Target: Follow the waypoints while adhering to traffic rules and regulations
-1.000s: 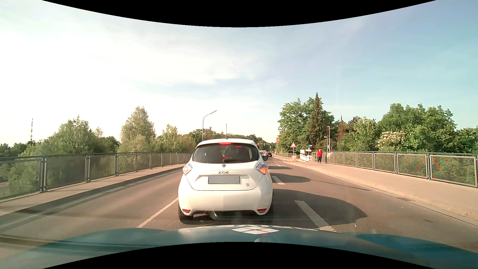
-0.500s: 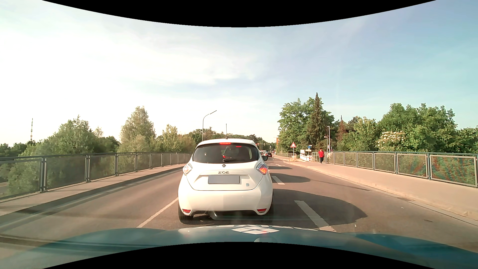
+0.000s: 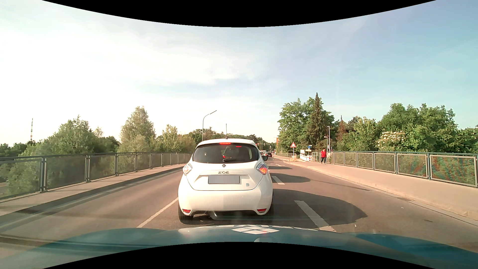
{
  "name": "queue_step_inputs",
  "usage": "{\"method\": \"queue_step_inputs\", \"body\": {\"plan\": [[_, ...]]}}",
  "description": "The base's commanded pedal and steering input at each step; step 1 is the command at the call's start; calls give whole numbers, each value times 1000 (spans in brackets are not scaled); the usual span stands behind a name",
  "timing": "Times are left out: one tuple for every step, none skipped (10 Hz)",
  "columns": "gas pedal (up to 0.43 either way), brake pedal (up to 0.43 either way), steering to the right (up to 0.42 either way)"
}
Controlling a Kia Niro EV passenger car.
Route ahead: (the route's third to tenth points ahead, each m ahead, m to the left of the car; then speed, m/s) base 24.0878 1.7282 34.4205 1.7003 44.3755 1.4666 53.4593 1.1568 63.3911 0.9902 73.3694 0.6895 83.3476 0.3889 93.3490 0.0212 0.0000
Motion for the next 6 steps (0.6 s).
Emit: {"method": "queue_step_inputs", "body": {"plan": [[0,244,-1],[0,244,-1],[0,244,-1],[0,262,-1],[0,250,-1],[0,250,-1]]}}
